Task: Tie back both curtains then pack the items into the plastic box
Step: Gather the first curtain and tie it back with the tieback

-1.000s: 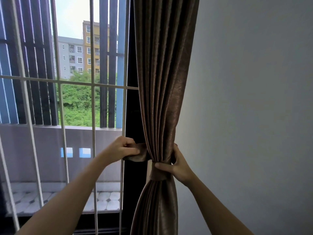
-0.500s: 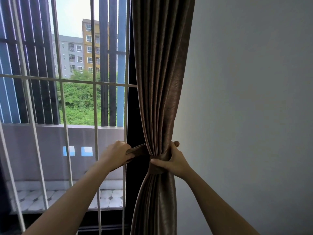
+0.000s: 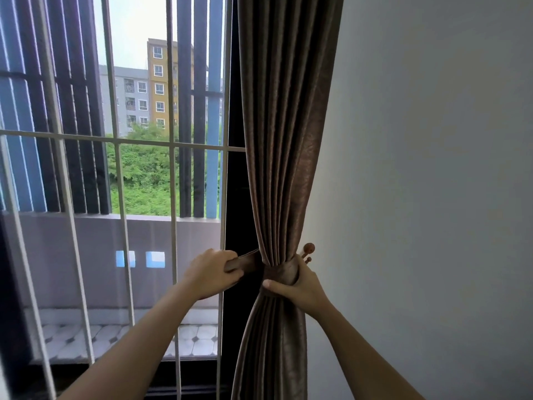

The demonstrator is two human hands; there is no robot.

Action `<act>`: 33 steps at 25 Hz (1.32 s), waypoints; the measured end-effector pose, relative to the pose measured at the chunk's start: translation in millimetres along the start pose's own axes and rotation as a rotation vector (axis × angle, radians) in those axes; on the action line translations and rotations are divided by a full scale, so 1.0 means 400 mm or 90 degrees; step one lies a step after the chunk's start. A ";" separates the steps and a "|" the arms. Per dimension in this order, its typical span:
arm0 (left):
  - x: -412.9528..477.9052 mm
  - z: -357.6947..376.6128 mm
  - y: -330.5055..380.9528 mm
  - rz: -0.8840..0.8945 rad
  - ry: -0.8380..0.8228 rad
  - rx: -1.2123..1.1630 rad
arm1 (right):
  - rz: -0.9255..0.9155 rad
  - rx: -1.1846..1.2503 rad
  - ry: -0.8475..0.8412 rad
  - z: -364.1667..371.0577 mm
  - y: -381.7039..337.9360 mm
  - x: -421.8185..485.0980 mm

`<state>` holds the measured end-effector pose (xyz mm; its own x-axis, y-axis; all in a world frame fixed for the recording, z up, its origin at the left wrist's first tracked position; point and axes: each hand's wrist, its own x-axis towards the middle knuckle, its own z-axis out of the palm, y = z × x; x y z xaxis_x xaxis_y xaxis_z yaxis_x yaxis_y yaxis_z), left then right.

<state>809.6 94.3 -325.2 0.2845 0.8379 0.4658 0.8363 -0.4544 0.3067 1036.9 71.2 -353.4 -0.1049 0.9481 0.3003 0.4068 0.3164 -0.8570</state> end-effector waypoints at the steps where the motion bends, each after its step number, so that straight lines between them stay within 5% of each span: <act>1: 0.002 0.004 0.006 0.012 -0.006 -0.016 | -0.005 -0.006 0.023 0.002 0.010 0.006; 6: 0.057 0.032 0.001 -0.030 -0.012 0.025 | 0.002 -0.071 0.137 -0.021 0.007 0.099; 11: 0.109 0.049 -0.019 -0.043 0.014 0.005 | -0.015 -0.016 0.006 -0.048 0.040 0.142; 15: 0.114 0.047 -0.057 -0.012 0.008 0.000 | -0.017 0.037 0.103 -0.071 0.064 0.147; 18: 0.115 0.043 -0.062 0.002 -0.008 0.004 | -0.039 0.025 0.007 -0.058 0.058 0.132; 33: -0.014 -0.007 -0.106 0.032 0.013 0.010 | -0.067 0.020 0.056 -0.041 0.078 0.002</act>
<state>771.4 108.0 -338.4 0.3170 0.8078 0.4969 0.8287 -0.4908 0.2692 1064.5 81.2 -373.2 -0.0656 0.9035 0.4236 0.3685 0.4164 -0.8311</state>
